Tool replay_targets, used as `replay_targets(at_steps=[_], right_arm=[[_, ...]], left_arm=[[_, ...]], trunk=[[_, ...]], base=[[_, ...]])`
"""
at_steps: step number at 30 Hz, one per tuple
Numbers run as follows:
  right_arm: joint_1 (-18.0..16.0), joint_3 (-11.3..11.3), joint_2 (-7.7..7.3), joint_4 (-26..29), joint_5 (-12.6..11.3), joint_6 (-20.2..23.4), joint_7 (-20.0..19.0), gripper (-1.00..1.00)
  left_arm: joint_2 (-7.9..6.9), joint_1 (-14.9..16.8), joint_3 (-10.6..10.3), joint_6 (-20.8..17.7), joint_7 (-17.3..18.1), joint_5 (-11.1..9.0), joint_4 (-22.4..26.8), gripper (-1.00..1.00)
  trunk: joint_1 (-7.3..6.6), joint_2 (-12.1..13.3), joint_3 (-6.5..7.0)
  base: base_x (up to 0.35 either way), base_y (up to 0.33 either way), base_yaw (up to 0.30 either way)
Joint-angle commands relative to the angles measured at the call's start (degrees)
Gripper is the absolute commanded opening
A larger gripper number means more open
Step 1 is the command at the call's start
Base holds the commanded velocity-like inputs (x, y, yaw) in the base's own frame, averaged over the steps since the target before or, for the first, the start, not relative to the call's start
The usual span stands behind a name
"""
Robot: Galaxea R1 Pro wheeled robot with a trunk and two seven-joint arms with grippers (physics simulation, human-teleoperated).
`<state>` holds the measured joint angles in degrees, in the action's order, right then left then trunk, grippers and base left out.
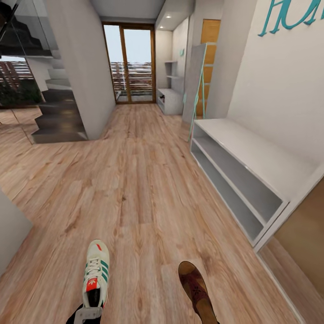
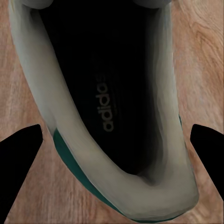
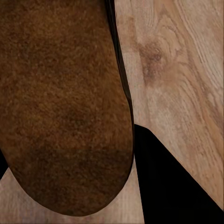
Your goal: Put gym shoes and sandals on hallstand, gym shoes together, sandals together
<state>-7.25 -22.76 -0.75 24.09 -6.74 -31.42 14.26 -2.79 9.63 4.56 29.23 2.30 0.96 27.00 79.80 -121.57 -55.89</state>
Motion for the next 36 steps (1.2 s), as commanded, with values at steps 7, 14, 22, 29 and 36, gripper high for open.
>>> replay_targets(at_steps=[7,14,22,29,36], right_arm=[[-0.04,-0.38,-0.34,0.31,-0.88,-0.05,-0.28,-1.00],[-0.04,-0.41,-0.62,1.50,-0.90,-0.05,-0.45,-1.00],[-0.04,-0.39,-0.53,1.82,-0.98,-0.06,-0.25,-1.00],[-0.04,-0.38,-0.51,1.83,-1.14,0.00,-0.20,-1.00],[-0.04,-0.65,-0.48,2.43,-0.95,-0.09,-0.27,-1.00]], left_arm=[[0.06,0.04,0.26,0.13,0.09,0.02,0.08,-1.00],[0.14,0.04,0.28,0.09,0.08,-0.01,-0.05,-1.00],[0.16,0.04,0.28,0.05,0.07,0.01,-0.26,-1.00],[0.16,0.04,0.28,0.05,0.07,-0.07,-0.27,-1.00],[0.16,0.04,0.35,0.04,0.02,-0.08,-0.21,-1.00]], trunk=[[0.02,-0.02,-0.04],[0.02,-0.02,0.05],[0.02,-0.02,0.70],[0.02,-0.02,1.32],[0.02,-0.02,1.94]], base=[[0.271,0.186,0.000],[0.306,0.108,0.000],[0.336,0.008,0.000],[0.338,0.000,0.000],[0.338,0.000,0.000]])
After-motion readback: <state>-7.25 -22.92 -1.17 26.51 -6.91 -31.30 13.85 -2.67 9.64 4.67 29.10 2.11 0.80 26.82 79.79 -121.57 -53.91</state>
